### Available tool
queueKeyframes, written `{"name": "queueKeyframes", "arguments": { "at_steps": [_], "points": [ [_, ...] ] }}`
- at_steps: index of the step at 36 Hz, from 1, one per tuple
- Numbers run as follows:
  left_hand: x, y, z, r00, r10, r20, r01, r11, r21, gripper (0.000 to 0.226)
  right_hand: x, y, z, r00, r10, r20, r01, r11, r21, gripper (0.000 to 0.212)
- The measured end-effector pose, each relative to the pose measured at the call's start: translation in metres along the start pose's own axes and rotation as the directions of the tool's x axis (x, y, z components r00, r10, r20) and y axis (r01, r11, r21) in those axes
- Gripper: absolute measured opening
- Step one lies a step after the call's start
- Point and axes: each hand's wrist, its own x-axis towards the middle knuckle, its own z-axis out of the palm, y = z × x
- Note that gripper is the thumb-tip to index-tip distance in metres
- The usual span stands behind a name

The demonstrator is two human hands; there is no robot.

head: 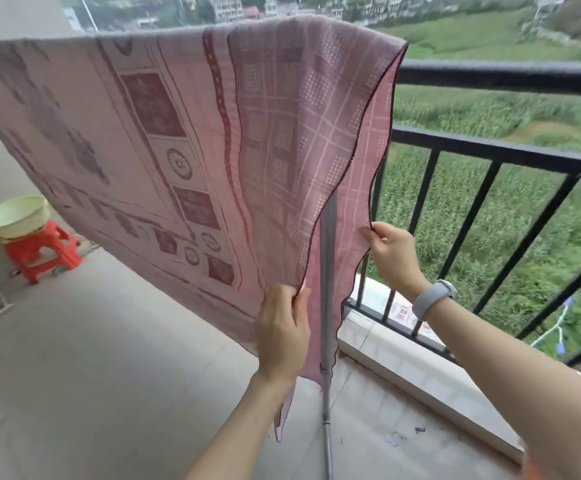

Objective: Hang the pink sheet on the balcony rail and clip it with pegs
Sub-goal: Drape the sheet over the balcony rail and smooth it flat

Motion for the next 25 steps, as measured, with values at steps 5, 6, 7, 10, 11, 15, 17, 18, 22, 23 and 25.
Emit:
{"name": "queueKeyframes", "arguments": {
  "at_steps": [5,6,7,10,11,15,17,18,22,23,25],
  "points": [
    [-0.012,-0.008,0.014,0.977,-0.152,0.152,0.145,0.988,0.055,0.026,-0.004,-0.004,-0.009,0.992,-0.102,-0.075,0.101,0.995,-0.012,0.025],
    [-0.011,-0.008,0.015,0.967,-0.171,0.19,0.159,0.984,0.073,0.025,-0.006,-0.002,-0.01,0.993,-0.094,-0.068,0.094,0.996,-0.013,0.022],
    [-0.009,-0.008,0.016,0.958,-0.181,0.221,0.165,0.982,0.09,0.02,-0.007,-0.001,-0.011,0.997,-0.065,-0.04,0.065,0.998,-0.012,0.019],
    [0.008,0.003,0.014,0.912,-0.271,0.307,0.249,0.962,0.109,0.022,-0.003,-0.003,-0.016,0.994,0.009,0.107,-0.002,0.998,-0.07,0.017],
    [0.015,0.009,0.012,0.898,-0.294,0.326,0.281,0.956,0.087,0.037,0.0,-0.006,-0.019,0.99,0.015,0.14,-0.004,0.996,-0.084,0.019],
    [0.052,0.033,0.008,0.944,-0.188,0.272,0.206,0.978,-0.037,0.056,0.014,-0.042,-0.034,0.99,-0.027,0.141,0.021,0.999,0.042,0.034],
    [0.073,0.043,0.01,0.959,-0.134,0.252,0.14,0.99,-0.007,0.056,0.021,-0.067,-0.043,0.994,-0.063,0.085,0.045,0.979,0.2,0.035],
    [0.083,0.047,0.011,0.967,-0.109,0.23,0.108,0.994,0.017,0.051,0.025,-0.079,-0.047,0.995,-0.079,0.062,0.059,0.959,0.278,0.038],
    [0.11,0.062,0.016,0.987,0.096,0.126,-0.105,0.992,0.066,0.02,0.045,-0.121,-0.059,0.986,-0.161,0.032,0.141,0.929,0.341,0.063],
    [0.112,0.063,0.017,0.983,0.138,0.119,-0.15,0.984,0.095,0.018,0.05,-0.13,-0.06,0.984,-0.18,0.006,0.169,0.933,0.318,0.062],
    [0.112,0.062,0.02,0.976,0.171,0.134,-0.191,0.97,0.149,0.017,0.059,-0.147,-0.06,0.971,-0.222,-0.092,0.238,0.943,0.231,0.049]
  ]
}}
